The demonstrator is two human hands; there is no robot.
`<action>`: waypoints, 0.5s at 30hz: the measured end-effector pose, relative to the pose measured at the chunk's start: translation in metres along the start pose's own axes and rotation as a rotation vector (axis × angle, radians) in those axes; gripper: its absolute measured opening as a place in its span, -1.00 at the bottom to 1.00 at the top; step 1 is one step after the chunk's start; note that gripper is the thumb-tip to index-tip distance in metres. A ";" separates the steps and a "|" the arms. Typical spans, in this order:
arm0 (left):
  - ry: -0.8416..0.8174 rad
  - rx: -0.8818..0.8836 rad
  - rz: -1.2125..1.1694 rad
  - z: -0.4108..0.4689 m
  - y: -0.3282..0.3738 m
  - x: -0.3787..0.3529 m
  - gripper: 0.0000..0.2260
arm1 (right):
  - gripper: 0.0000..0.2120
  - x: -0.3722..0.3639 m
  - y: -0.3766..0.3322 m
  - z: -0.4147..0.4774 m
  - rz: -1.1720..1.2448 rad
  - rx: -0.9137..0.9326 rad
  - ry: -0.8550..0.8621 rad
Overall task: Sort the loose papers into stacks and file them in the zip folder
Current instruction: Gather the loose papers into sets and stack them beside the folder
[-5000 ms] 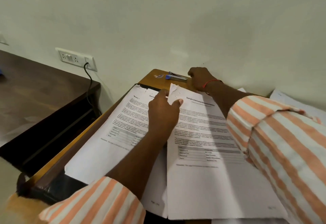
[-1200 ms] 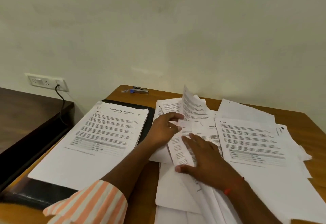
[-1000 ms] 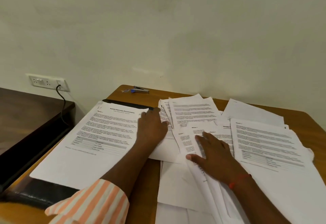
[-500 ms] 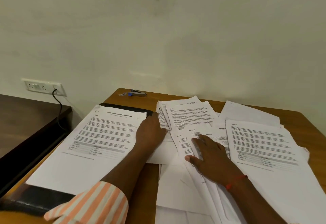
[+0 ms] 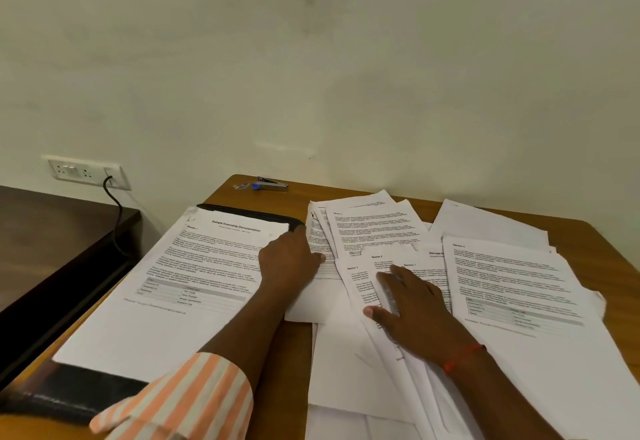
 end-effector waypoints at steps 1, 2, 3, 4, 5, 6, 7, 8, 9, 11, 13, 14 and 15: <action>0.002 0.002 0.002 0.000 0.000 0.000 -0.58 | -0.28 0.000 0.000 0.000 0.001 0.000 0.000; 0.008 0.005 0.002 0.000 -0.001 0.001 -0.58 | -0.28 0.001 -0.001 0.000 0.003 0.001 0.002; 0.014 0.012 -0.001 0.000 -0.002 0.002 -0.58 | -0.28 0.001 -0.001 0.000 0.008 0.004 0.007; 0.023 0.020 -0.007 0.000 -0.003 0.003 -0.57 | -0.27 0.002 -0.001 0.000 0.014 0.010 0.015; 0.029 0.026 -0.012 0.000 -0.005 0.003 -0.56 | -0.26 0.002 -0.002 0.000 0.020 0.018 0.021; 0.033 0.029 -0.023 0.001 -0.006 0.003 -0.55 | -0.25 0.003 -0.002 0.000 0.029 0.027 0.029; 0.032 0.031 -0.037 0.001 -0.007 0.002 -0.55 | -0.22 0.004 -0.003 -0.001 0.039 0.037 0.042; 0.034 0.033 -0.046 0.002 -0.007 0.002 -0.56 | -0.18 0.006 -0.005 -0.001 0.046 0.053 0.059; 0.039 0.034 -0.050 0.002 -0.008 0.003 -0.57 | -0.16 0.008 -0.008 -0.001 0.047 0.077 0.076; 0.054 0.029 -0.049 0.002 -0.007 0.005 -0.57 | -0.21 0.009 -0.021 -0.003 0.064 0.130 0.096; 0.060 0.027 -0.056 0.001 -0.006 0.006 -0.58 | -0.28 0.010 -0.038 -0.006 0.080 0.175 0.102; 0.060 0.030 -0.062 0.001 -0.006 0.006 -0.57 | -0.31 0.009 -0.048 -0.009 0.075 0.204 0.102; 0.055 0.033 -0.065 0.001 -0.006 0.007 -0.57 | -0.33 0.008 -0.058 -0.012 0.060 0.234 0.091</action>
Point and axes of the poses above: each hand's wrist, its own z-axis towards the middle knuckle, its own x-axis out of the back of the hand, y = z × x, the point moved 9 cm from there along z, towards the middle knuckle, and after that the axes turned 3 degrees about y, right-handed, at the moved point
